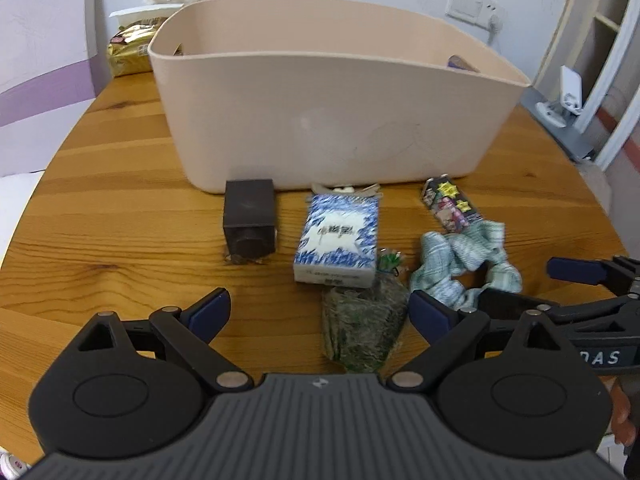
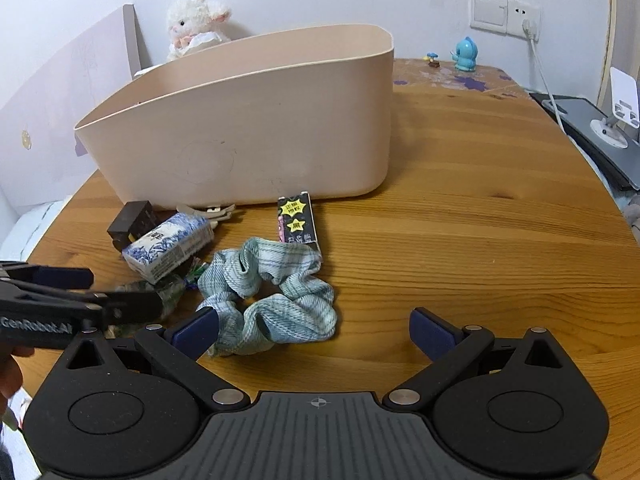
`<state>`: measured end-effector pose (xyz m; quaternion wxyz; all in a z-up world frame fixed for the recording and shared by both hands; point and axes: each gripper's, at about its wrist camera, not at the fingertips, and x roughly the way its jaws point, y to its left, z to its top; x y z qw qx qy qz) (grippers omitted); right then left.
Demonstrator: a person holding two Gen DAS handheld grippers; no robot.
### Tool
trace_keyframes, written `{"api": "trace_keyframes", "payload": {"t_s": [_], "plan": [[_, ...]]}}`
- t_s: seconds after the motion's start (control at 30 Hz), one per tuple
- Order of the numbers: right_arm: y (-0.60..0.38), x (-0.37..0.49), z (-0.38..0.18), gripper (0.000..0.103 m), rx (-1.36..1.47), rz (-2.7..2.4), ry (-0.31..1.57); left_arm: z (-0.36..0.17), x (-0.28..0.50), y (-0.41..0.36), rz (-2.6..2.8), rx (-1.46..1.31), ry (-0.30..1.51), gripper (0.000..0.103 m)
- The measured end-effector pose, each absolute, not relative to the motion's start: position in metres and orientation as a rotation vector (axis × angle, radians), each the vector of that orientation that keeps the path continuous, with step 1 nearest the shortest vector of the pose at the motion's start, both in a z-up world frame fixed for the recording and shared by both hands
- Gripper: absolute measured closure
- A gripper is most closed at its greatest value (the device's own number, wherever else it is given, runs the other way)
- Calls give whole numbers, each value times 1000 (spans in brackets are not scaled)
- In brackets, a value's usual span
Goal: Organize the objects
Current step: 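Grasp the green mesh bag with the left tool while the right tool grasps the scrunchie, then lift both items over the basket and open both tools to release them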
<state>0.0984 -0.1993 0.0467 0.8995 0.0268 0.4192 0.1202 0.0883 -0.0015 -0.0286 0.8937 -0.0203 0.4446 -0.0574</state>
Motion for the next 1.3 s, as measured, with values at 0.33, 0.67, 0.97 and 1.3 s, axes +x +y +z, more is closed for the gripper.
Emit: {"api": "trace_keyframes", "payload": {"t_s": [0.33, 0.67, 0.97, 1.3], "plan": [[-188, 96, 41, 38, 15, 293, 858, -41, 86, -1, -120, -27, 944, 16], [-185, 91, 41, 85, 11, 337, 848, -38, 82, 0, -156, 2, 910, 45], [-181, 82, 49, 91, -35, 336, 811, -38, 82, 2, -204, -22, 900, 50], [-194, 70, 76, 92, -15, 335, 741, -25, 66, 11, -221, -27, 868, 55]]}}
